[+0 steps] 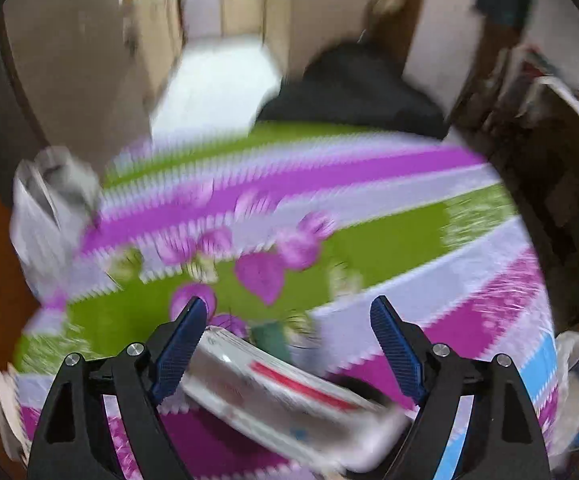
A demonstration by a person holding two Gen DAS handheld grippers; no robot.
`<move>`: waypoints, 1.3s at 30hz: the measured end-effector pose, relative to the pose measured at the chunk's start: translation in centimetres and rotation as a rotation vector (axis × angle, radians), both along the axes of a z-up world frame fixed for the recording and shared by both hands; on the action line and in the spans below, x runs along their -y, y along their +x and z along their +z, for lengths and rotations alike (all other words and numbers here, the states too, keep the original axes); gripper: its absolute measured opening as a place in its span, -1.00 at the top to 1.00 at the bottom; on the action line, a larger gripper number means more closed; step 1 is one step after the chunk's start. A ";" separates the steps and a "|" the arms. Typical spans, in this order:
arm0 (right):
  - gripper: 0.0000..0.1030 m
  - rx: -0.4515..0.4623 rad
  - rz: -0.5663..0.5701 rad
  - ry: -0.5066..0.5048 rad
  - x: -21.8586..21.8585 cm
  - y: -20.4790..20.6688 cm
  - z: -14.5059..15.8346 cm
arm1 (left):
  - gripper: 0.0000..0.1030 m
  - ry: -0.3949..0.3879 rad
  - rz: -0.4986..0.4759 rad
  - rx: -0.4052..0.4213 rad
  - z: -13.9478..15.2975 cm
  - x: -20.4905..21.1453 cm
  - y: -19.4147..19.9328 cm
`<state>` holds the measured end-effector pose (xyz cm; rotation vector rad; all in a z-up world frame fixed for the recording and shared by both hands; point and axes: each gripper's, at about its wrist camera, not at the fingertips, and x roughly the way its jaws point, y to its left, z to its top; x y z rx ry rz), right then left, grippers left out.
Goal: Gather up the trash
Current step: 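Move both tools back to the table, then grasp the white wipes pack with left tool while right tool grasps the clear snack bag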
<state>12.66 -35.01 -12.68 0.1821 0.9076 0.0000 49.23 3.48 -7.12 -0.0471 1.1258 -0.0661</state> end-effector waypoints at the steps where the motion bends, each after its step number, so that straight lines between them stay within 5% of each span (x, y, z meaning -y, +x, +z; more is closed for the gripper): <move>1: -0.27 -0.008 0.005 -0.004 -0.6 0.0 -0.2 | -0.62 0.003 0.020 -0.038 -1.1 -0.8 0.6; 6: -0.27 -0.015 0.034 -0.029 -2.1 0.0 -0.5 | -0.63 0.094 -0.056 -0.103 -3.6 -2.2 -2.3; 9: -0.27 0.002 0.037 -0.011 -2.0 -0.1 -0.7 | -0.63 0.017 -0.118 -0.133 -3.0 -4.0 -8.5; 11: -0.29 0.017 0.047 0.009 -2.0 -0.1 -0.8 | -0.63 -0.056 -0.143 -0.079 -1.7 -5.3 -13.5; 16: -0.32 0.076 0.128 0.015 -4.7 0.8 -0.1 | -0.64 -0.030 -0.054 0.157 1.9 -9.9 -24.1; 19: -0.39 0.139 0.217 0.014 -7.6 2.0 1.4 | -0.64 -0.060 -0.016 0.208 2.0 -10.6 -27.9; 24: -0.59 0.235 0.357 0.005 -14.2 6.1 3.3 | -0.64 -0.061 0.023 0.268 0.0 -8.9 -30.4; 28: -0.59 0.197 0.454 0.036 -18.7 10.0 3.1 | -0.64 -0.066 0.013 0.296 -0.7 -7.8 -31.6; 32: -0.59 0.102 0.476 -0.066 -21.5 13.5 1.0 | -0.64 -0.084 -0.001 0.298 -0.8 -7.5 -32.4; 34: -0.37 0.041 0.452 -0.033 -21.3 14.8 -0.3 | -0.64 -0.101 0.005 0.299 -0.9 -7.6 -32.3; 35: -0.07 0.016 0.474 0.052 -20.9 15.0 -0.7 | -0.64 -0.113 0.011 0.294 -0.9 -7.6 -32.2; 39: 0.28 0.009 0.472 0.122 -19.7 13.7 -0.1 | -0.64 -0.182 0.011 0.279 -0.8 -6.8 -31.4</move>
